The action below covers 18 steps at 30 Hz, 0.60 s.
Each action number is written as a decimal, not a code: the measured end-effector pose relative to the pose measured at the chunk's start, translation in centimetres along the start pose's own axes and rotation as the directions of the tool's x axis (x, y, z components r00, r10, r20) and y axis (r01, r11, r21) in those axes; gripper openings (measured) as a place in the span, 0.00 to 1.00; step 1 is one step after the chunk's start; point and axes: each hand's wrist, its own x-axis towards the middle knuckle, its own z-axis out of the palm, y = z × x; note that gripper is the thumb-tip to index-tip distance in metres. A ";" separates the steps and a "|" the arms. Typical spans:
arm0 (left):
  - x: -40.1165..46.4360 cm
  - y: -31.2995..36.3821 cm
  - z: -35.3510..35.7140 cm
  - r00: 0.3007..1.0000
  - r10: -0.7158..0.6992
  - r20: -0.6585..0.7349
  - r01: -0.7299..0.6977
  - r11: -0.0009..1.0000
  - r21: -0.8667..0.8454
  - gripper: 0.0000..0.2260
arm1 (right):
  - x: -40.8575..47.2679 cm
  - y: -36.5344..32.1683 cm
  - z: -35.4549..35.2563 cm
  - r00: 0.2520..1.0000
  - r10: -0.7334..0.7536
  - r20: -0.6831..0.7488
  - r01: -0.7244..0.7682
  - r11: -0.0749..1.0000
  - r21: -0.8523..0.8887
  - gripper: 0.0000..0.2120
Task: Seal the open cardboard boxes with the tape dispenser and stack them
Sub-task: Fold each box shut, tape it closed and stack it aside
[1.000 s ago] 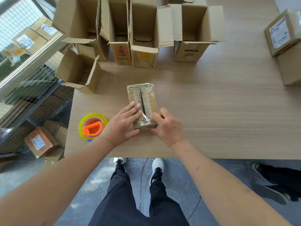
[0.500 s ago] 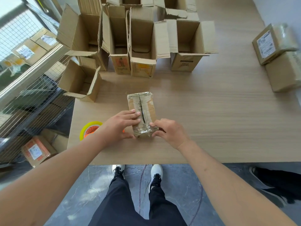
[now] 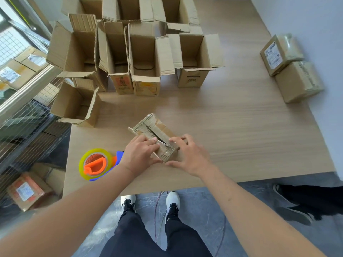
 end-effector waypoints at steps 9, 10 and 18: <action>-0.2 -0.3 -1.4 0.994 0.104 0.042 -0.103 0.994 -0.022 0.09 | 0.5 -1.5 -0.5 0.986 -0.159 -0.047 0.142 0.956 -0.255 0.33; -0.3 -0.6 -1.6 0.996 0.083 0.026 -0.083 0.996 -0.023 0.11 | 0.8 -1.3 -0.8 0.984 -0.176 -0.030 0.164 0.960 -0.229 0.32; -1.6 -3.2 -2.3 0.964 -0.032 0.262 0.057 0.994 -0.089 0.29 | 2.6 0.1 -1.5 0.971 -0.238 0.006 0.237 0.965 -0.113 0.38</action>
